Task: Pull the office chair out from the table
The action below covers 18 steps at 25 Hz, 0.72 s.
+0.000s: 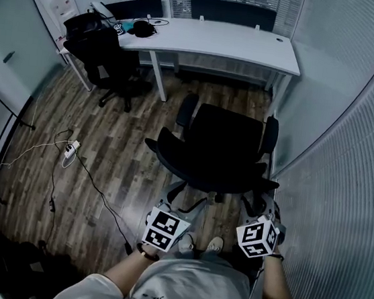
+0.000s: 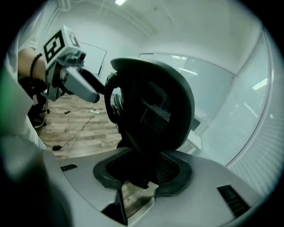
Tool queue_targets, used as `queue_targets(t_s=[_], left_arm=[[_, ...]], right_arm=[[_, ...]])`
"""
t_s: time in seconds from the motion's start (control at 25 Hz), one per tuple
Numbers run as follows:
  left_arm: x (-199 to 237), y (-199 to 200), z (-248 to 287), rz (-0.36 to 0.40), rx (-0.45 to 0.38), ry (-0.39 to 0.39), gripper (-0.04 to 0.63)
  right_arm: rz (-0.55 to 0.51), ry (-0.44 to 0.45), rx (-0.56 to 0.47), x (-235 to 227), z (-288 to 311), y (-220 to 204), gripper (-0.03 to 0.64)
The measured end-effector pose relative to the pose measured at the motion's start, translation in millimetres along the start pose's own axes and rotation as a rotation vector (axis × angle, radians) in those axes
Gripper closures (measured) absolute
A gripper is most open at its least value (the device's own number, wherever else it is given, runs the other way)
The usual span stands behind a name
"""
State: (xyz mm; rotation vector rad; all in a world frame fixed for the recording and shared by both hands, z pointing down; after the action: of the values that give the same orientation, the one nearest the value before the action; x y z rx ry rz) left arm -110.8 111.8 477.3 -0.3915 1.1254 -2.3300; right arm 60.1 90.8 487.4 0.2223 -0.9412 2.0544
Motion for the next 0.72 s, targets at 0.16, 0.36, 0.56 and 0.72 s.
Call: queue_targets(t_s=[0.16,0.36,0.56,0.72], left_arm=[[-2.1,-8.0,-13.2,-0.022,-0.002,-0.004,0.301],[-10.5,-14.3,-27.8,-0.034,-0.015,-0.009,0.474],[-26.4,-15.2,-32.7,-0.04,-0.026,-0.037,0.568],[-43.0,-8.2,-27.9,-0.03,-0.041,-0.071,0.584]], right_arm=[[0.099,0.043,-0.065,12.5,-21.4,13.4,0.533],[0.298,0.183,-0.155,34.7,-39.9,20.9,0.595],[0.355,0.231,-0.197,46.6,-53.5,23.1,0.609],[0.385,0.286,-0.23,51.6,-60.0,26.7,0.609]])
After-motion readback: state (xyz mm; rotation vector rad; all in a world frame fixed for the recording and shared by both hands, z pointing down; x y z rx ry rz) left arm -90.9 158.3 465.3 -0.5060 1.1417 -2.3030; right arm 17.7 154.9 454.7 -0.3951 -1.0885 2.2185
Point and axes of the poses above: the fingertips, and each gripper's own axes: z forward along the fingers, x to its left, y out of its top, the point moved 3 cm from there along -z, backward along the fingers, and after that the axes turned 14 degrees about x, right-handed, at the moved point
